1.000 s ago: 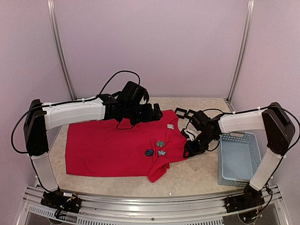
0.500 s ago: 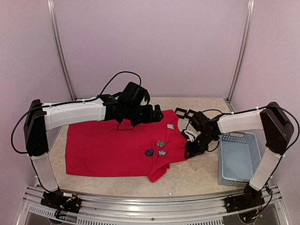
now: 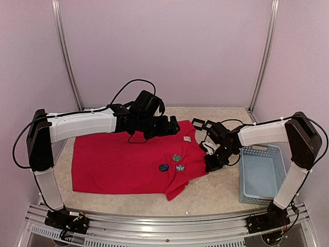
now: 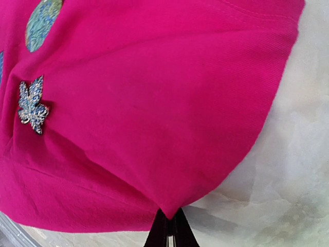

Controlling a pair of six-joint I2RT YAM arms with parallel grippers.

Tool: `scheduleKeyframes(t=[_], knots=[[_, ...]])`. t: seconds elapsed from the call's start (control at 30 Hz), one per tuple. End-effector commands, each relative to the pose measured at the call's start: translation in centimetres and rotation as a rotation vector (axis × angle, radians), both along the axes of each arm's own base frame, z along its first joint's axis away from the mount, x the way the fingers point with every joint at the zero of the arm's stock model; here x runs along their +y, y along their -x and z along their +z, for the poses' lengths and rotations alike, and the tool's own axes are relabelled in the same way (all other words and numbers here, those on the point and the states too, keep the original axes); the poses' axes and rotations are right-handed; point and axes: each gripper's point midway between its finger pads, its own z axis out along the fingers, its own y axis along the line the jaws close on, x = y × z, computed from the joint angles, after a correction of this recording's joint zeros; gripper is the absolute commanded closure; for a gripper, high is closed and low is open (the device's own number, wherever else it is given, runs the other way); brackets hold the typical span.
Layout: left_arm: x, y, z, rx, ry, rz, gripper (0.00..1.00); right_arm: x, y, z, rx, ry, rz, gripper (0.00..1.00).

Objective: Remove the brooch from the garment
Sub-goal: Smooth out the flattened clothing at the center of the board.

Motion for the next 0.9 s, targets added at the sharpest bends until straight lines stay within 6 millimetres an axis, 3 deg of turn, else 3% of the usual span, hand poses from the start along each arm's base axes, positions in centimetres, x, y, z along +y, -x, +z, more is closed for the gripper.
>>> scheduleKeyframes(t=[0.0,0.23,0.33,0.4,0.53,0.7,0.87], knots=[[-1.1,1.2,-2.2,0.068,-0.008,-0.059,0.01,-2.4,-1.9,2.0,-0.105,0.094,-0.07,1.0],[-2.6,2.6,-4.7,0.164,0.009,-0.142,0.01,-4.7,-2.9,2.7,-0.117,0.097,-0.14,1.0],[-3.3,2.9,-5.7,0.19,0.009,-0.174,0.01,-4.3,-3.0,3.1,-0.118,0.072,-0.131,0.79],[-3.7,3.0,-5.9,0.196,0.012,-0.196,0.01,-4.0,-3.1,4.2,-0.139,0.047,-0.123,0.6],[-5.0,3.1,-6.3,0.2,0.03,-0.259,0.01,-3.9,-3.4,6.8,-0.193,0.023,-0.109,0.43],[-5.9,3.3,-7.6,0.231,0.042,-0.298,0.06,-2.3,-2.7,8.1,-0.187,-0.079,-0.064,0.41],[-6.5,3.5,-8.2,0.231,0.091,-0.335,0.11,-0.1,-2.6,7.6,-0.144,-0.16,-0.024,0.46]])
